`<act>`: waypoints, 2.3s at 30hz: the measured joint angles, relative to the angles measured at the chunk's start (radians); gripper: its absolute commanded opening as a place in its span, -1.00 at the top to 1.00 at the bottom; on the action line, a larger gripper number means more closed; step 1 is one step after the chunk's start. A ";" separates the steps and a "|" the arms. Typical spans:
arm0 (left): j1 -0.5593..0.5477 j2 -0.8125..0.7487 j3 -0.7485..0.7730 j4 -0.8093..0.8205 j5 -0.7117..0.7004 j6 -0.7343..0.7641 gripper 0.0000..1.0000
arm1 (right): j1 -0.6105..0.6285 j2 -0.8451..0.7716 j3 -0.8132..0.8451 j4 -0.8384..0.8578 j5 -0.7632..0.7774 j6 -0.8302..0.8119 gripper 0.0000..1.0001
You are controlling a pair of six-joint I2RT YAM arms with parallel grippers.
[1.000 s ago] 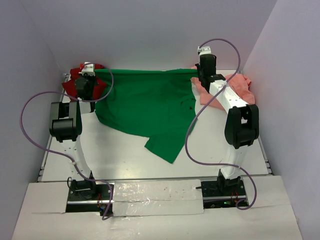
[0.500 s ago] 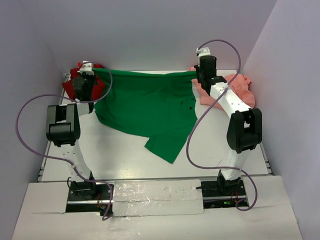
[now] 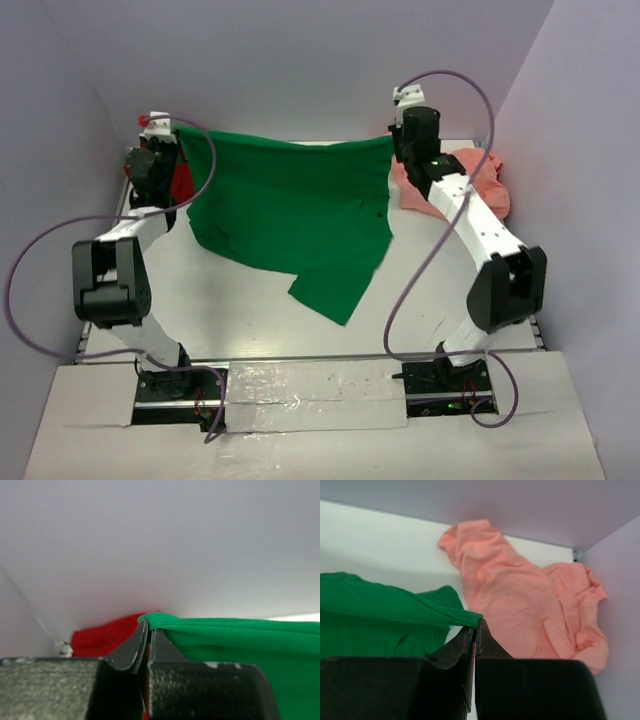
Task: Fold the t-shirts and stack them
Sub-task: Move the tshirt to the center of the board
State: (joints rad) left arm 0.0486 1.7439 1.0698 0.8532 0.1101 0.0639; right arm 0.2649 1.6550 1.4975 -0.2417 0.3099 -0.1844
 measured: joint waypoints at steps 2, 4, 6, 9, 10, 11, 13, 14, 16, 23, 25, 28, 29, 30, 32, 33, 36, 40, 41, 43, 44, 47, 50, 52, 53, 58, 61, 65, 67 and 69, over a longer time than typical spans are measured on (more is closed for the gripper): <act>0.006 -0.094 -0.007 -0.058 -0.005 -0.001 1.00 | 0.000 -0.077 0.005 -0.023 -0.001 0.000 1.00; 0.013 -0.215 -0.008 -0.129 -0.011 -0.002 1.00 | 0.000 -0.148 0.026 -0.048 -0.003 0.000 1.00; 0.018 -0.347 -0.007 -0.194 -0.021 -0.003 1.00 | 0.000 -0.203 0.076 -0.090 -0.010 0.000 1.00; 0.019 -0.525 0.007 -0.280 -0.031 -0.004 1.00 | 0.005 -0.257 0.171 -0.133 -0.035 0.003 1.00; 0.019 -0.599 0.028 -0.327 -0.036 -0.004 1.00 | 0.015 -0.270 0.202 -0.147 -0.039 0.005 1.00; 0.019 -0.649 0.049 -0.364 -0.042 -0.004 1.00 | 0.029 -0.278 0.234 -0.164 -0.038 0.006 1.00; 0.020 -0.743 0.104 -0.448 -0.069 -0.002 1.00 | 0.076 -0.294 0.265 -0.177 -0.037 0.008 1.00; 0.021 -0.789 0.138 -0.497 -0.087 0.001 1.00 | 0.108 -0.304 0.269 -0.182 -0.037 0.008 1.00; 0.025 -0.855 0.207 -0.578 -0.123 0.010 1.00 | 0.178 -0.317 0.270 -0.202 -0.030 0.008 1.00; 0.028 -1.046 0.309 -0.780 -0.201 0.053 1.00 | 0.264 -0.340 0.249 -0.270 -0.014 0.012 1.00; 0.029 -1.074 0.311 -0.821 -0.204 0.056 1.00 | 0.249 -0.376 0.216 -0.269 0.002 0.007 1.00; 0.029 -1.084 0.302 -0.882 -0.200 0.051 1.00 | 0.196 -0.420 0.208 -0.267 0.011 0.003 1.00; 0.029 -1.081 0.295 -0.898 -0.194 0.045 1.00 | 0.170 -0.432 0.208 -0.266 0.010 0.003 1.00; 0.029 -1.077 0.287 -0.912 -0.185 0.035 1.00 | 0.140 -0.439 0.210 -0.264 0.011 0.003 1.00; 0.029 -1.062 0.263 -0.931 -0.156 0.009 1.00 | 0.080 -0.443 0.225 -0.261 0.009 0.002 1.00; 0.029 -1.051 0.252 -0.935 -0.142 -0.005 1.00 | 0.047 -0.438 0.236 -0.259 0.006 0.000 1.00; 0.028 -0.994 0.228 -0.937 -0.093 -0.061 1.00 | -0.042 -0.405 0.287 -0.264 -0.021 0.000 1.00; -0.013 -0.908 0.197 -0.908 -0.063 -0.106 1.00 | -0.145 -0.315 0.427 -0.312 -0.086 0.004 1.00; -0.044 -0.882 0.189 -0.894 -0.075 -0.104 1.00 | -0.171 -0.282 0.477 -0.330 -0.103 0.004 1.00; -0.144 -0.842 0.169 -0.860 -0.140 -0.072 1.00 | -0.213 -0.230 0.549 -0.349 -0.127 0.006 1.00; -0.195 -0.828 0.155 -0.835 -0.175 -0.046 1.00 | -0.226 -0.212 0.569 -0.358 -0.132 0.007 1.00; -0.325 -0.788 0.126 -0.780 -0.272 0.031 1.00 | -0.248 -0.181 0.592 -0.383 -0.138 0.008 1.00; -0.359 -0.756 0.120 -0.732 -0.344 0.080 1.00 | -0.256 -0.169 0.591 -0.416 -0.148 0.010 1.00; -0.362 -0.741 0.123 -0.700 -0.379 0.099 1.00 | -0.270 -0.169 0.589 -0.426 -0.163 0.016 1.00; -0.362 -0.731 0.130 -0.685 -0.398 0.105 1.00 | -0.277 -0.169 0.589 -0.430 -0.170 0.025 1.00; -0.362 -0.695 0.171 -0.661 -0.447 0.105 1.00 | -0.281 -0.171 0.590 -0.435 -0.203 0.058 1.00; -0.326 -0.683 0.209 -0.673 -0.434 0.076 1.00 | -0.280 -0.174 0.590 -0.438 -0.219 0.074 1.00; -0.157 -0.657 0.268 -0.685 -0.358 0.004 1.00 | -0.257 -0.180 0.590 -0.442 -0.249 0.091 1.00; -0.118 -0.661 0.262 -0.683 -0.334 -0.008 1.00 | -0.245 -0.183 0.590 -0.442 -0.266 0.093 1.00; -0.113 -0.673 0.249 -0.685 -0.311 -0.010 1.00 | -0.240 -0.187 0.590 -0.443 -0.267 0.095 1.00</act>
State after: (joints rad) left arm -0.0639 1.0710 1.3190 0.1684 -0.2005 0.0544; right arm 0.0254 1.4681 2.0876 -0.6846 0.0425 -0.0895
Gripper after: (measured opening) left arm 0.030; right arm 0.018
